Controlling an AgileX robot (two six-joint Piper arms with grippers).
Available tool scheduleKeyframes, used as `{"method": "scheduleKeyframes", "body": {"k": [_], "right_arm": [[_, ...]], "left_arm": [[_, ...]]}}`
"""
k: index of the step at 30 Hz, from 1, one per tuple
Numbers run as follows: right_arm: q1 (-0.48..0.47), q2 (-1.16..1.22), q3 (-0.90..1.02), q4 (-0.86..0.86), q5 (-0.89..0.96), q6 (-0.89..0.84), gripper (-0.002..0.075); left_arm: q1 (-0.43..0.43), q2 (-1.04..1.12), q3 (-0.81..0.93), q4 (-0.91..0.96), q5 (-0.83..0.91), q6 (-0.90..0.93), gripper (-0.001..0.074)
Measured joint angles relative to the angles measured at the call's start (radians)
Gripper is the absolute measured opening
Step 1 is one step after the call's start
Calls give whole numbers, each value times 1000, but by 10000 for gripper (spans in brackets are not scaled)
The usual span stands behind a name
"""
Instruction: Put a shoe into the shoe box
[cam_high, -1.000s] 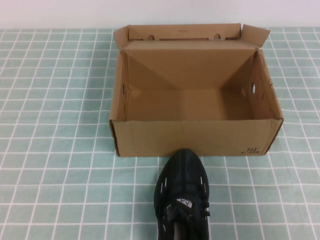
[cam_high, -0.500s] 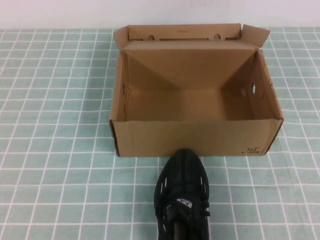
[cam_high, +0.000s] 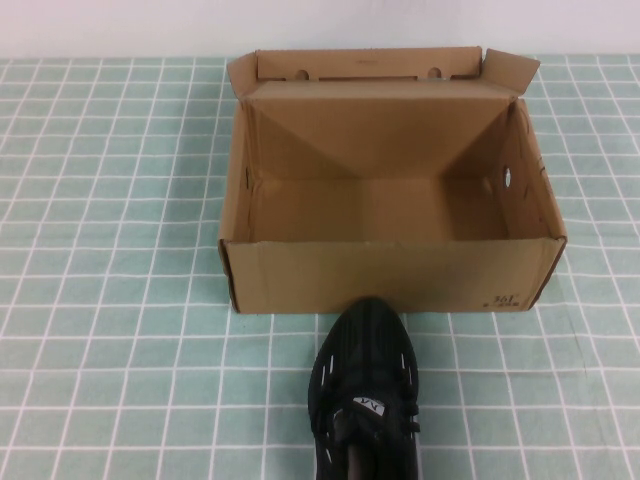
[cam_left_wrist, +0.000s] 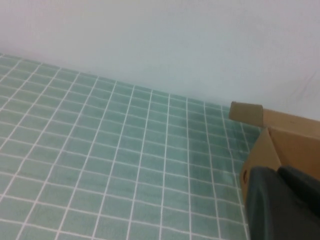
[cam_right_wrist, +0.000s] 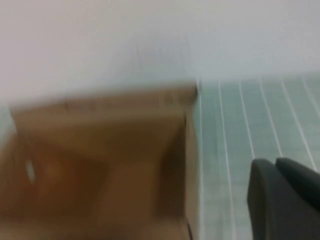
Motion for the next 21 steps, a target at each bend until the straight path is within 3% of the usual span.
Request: {"method": "scheduleKeyframes", "body": {"k": [5, 11, 16, 21], "right_arm": [[0, 84, -22, 84, 235, -271, -8], [33, 275, -108, 365, 470, -702, -8], [222, 423, -206, 429, 524, -831, -7], [460, 564, -281, 279, 521, -773, 45]], "left_arm": [[0, 0, 0, 0, 18, 2, -3], [0, 0, 0, 0, 23, 16, -3], [0, 0, 0, 0, 23, 16, -3], [0, 0, 0, 0, 25, 18, -3]]}}
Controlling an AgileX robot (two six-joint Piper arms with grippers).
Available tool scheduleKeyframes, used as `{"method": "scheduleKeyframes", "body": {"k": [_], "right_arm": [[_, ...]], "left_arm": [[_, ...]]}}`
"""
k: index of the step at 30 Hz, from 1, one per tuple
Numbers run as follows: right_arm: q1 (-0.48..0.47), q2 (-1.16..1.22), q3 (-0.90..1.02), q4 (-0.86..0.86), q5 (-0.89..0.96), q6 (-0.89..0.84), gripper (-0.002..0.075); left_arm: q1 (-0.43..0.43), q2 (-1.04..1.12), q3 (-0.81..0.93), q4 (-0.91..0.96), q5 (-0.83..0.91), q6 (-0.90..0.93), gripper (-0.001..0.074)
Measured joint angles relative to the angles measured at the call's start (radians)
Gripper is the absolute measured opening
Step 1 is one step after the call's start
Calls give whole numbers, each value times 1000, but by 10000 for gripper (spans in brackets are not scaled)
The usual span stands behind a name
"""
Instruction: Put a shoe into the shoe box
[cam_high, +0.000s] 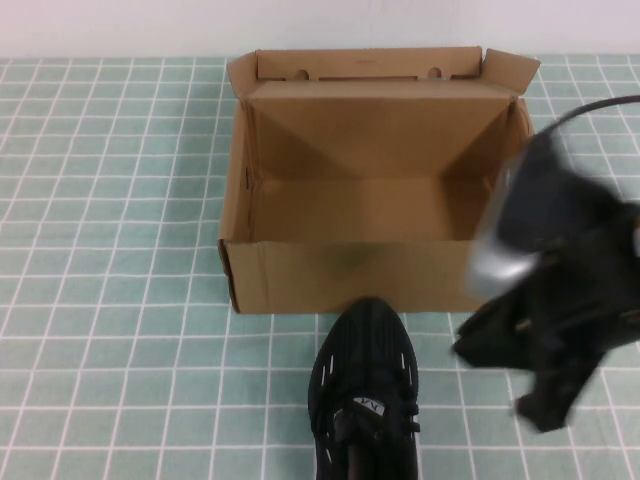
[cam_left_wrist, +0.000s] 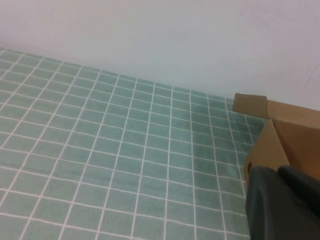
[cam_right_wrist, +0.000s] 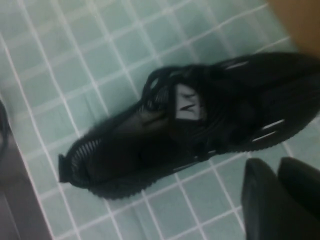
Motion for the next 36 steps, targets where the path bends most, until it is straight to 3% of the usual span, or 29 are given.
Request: {"method": "scheduleKeyframes", "body": {"k": [4, 8, 10, 16, 36], "right_arm": [[159, 101, -56, -176, -17, 133, 177], [255, 177, -111, -280, -33, 234, 338], [290, 213, -135, -300, -37, 258, 383], [343, 295, -158, -315, -42, 275, 413], [348, 449, -159, -396, -77, 277, 416]], "left_arm": [[0, 0, 0, 0, 13, 0, -3], [0, 0, 0, 0, 39, 0, -3], [0, 0, 0, 0, 44, 0, -3], [0, 0, 0, 0, 50, 0, -3], [0, 0, 0, -2, 52, 2, -3]]}}
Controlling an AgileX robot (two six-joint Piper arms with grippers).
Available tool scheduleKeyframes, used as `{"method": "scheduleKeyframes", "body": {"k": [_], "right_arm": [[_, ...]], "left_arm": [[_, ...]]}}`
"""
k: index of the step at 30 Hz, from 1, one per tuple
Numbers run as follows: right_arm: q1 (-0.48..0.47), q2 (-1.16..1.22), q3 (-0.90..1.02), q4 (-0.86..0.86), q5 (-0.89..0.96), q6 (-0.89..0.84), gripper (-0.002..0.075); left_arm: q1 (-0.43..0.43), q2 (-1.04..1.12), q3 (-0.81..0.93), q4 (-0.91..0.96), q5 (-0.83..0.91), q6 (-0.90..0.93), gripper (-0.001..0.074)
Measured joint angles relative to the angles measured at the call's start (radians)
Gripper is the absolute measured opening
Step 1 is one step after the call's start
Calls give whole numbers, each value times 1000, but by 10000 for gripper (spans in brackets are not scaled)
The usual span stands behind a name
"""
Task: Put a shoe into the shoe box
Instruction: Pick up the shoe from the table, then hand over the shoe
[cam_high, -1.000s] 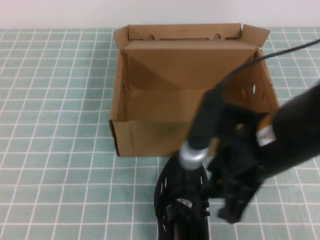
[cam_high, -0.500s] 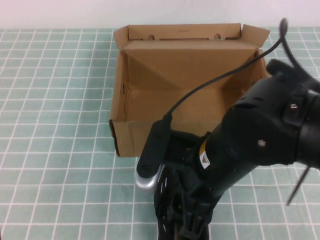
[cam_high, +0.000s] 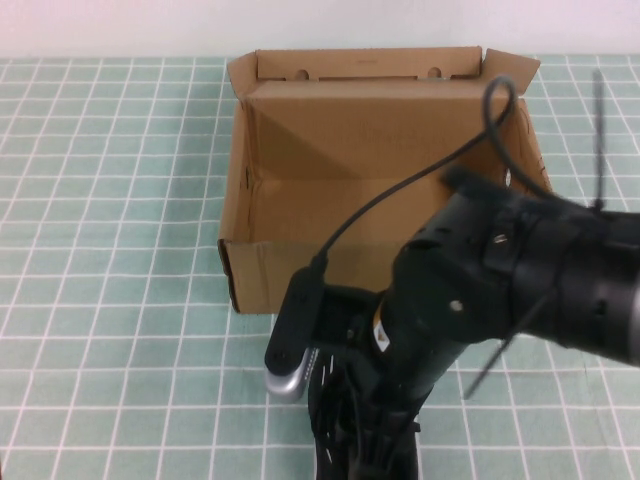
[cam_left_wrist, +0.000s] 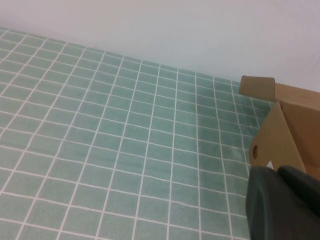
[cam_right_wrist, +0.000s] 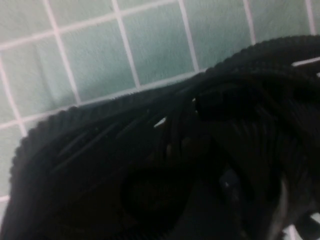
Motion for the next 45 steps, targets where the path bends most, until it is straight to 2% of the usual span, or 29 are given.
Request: {"method": "scheduleKeyframes", "body": {"k": [7, 9, 12, 13, 15, 21, 28, 33, 41, 45], "right_arm": [[0, 54, -2, -53, -28, 38, 400], [0, 57, -2, -68, -37, 58, 337], [2, 57, -2, -73, -39, 78, 131], [2, 57, -2, -73, -39, 82, 87], [4, 57, -2, -70, -37, 84, 45], [12, 42, -53, -55, 55, 95, 16], [41, 1, -272, -31, 205, 129, 11], [41, -4, -439, -44, 245, 154, 11], [41, -4, -559, -147, 261, 185, 11], [41, -4, -559, -230, 263, 188, 11]], "left_arm": [[0, 0, 0, 0, 0, 0, -3], [0, 0, 0, 0, 0, 0, -3], [0, 0, 0, -4, 5, 0, -3], [0, 0, 0, -11, 7, 0, -3], [0, 0, 0, -24, 18, 0, -3], [0, 0, 0, -58, 69, 0, -3], [0, 0, 0, -181, 78, 56, -3], [0, 0, 0, -411, 71, 336, -3], [0, 0, 0, -897, 74, 1150, -3], [0, 26, 0, -1047, 124, 1457, -3]]}}
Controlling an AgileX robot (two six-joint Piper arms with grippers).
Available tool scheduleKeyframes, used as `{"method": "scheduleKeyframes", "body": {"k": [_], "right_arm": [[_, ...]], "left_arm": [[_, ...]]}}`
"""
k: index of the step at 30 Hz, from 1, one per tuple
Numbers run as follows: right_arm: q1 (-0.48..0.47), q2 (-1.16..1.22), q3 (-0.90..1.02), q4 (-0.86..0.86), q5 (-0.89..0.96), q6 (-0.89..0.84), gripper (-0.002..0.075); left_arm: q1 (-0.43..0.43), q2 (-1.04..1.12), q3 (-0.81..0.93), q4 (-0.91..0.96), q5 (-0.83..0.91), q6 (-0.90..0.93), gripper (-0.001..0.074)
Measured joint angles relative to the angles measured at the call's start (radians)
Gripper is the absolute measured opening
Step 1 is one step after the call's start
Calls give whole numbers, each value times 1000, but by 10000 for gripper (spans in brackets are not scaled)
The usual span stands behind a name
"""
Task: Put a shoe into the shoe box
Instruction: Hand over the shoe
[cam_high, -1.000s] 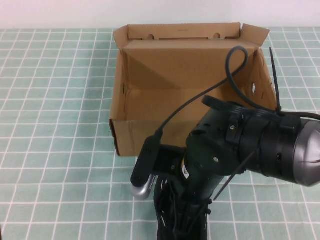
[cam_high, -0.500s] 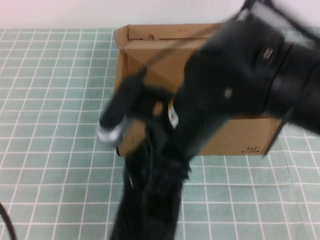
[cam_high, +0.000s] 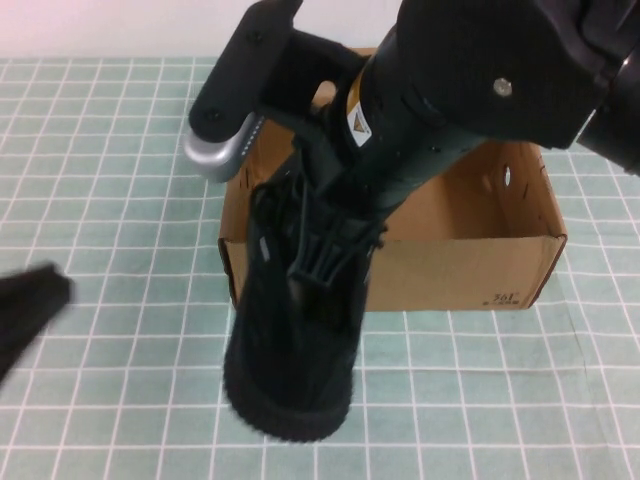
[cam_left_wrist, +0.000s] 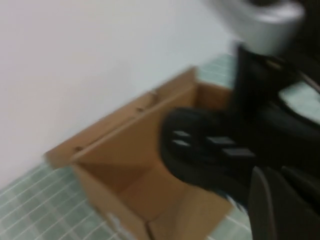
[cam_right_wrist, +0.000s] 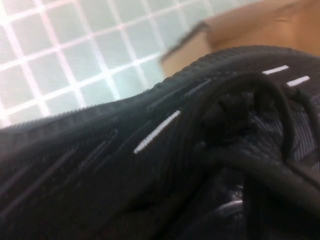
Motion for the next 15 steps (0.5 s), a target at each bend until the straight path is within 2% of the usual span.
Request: {"method": "scheduleKeyframes", "body": {"k": [4, 9, 12, 15], "right_arm": [[0, 0, 0, -102, -6, 53, 11], [0, 0, 0, -222, -17, 147, 11], [-18, 14, -9, -242, -17, 190, 11], [-61, 48, -47, -182, 9, 214, 10]], "left_arm": [[0, 86, 0, -57, 132, 234, -3], [-24, 212, -7, -61, 195, 350, -3], [-81, 267, -53, -61, 177, 373, -3], [-166, 317, -112, -57, 127, 388, -3]]}}
